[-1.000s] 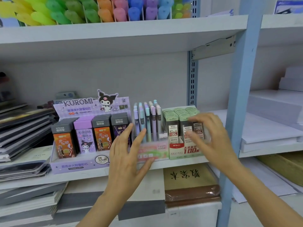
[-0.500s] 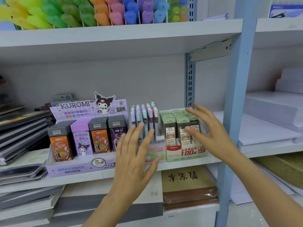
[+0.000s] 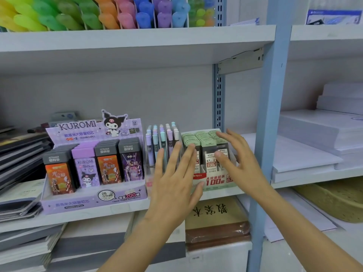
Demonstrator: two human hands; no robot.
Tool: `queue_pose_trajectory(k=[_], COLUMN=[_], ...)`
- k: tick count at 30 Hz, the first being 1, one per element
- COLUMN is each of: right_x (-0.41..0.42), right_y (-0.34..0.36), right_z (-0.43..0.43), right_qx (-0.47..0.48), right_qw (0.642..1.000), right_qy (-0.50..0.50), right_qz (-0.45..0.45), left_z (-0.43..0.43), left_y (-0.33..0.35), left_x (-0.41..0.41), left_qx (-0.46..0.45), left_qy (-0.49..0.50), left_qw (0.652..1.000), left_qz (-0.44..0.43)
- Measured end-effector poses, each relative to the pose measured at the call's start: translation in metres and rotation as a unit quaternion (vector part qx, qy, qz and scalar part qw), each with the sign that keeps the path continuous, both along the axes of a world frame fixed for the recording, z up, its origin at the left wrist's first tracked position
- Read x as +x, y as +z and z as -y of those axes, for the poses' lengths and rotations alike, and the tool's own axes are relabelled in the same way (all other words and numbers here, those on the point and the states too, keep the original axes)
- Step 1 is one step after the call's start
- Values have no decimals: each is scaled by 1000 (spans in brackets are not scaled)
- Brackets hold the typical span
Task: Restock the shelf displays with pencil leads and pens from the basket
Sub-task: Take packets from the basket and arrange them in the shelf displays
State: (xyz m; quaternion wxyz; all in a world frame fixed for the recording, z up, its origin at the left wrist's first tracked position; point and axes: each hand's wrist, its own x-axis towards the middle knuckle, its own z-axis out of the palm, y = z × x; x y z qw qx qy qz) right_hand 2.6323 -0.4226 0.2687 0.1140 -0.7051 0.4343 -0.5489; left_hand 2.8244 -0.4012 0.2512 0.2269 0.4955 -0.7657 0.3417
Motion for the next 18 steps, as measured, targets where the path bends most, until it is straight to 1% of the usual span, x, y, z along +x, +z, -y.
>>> queue_pose_trajectory(k=[4,9,14,16,18], right_x=[-11,-13,-15,-14,-9], right_y=[-18,-27,-16,-4,10], right_z=[-11,-16,-13,-9,-1], right_qx=[15,22,32,21,10], right_qw=[1000,999,999,1000,999], right_qy=[21,39,25,1,-29], right_qz=[-5,7,-2,6,-16], left_z=[-2,-5,-4,-4,-3], left_y=[0,-5,-5,-5,-5], left_x=[0,2,1,0,0], left_qx=[16,7,14,14,11], left_qy=[-3,-29,-12,-7,-8], left_qw=[1000,999,1000,1000,1000], left_qz=[-9,-29,-21,-23,-25])
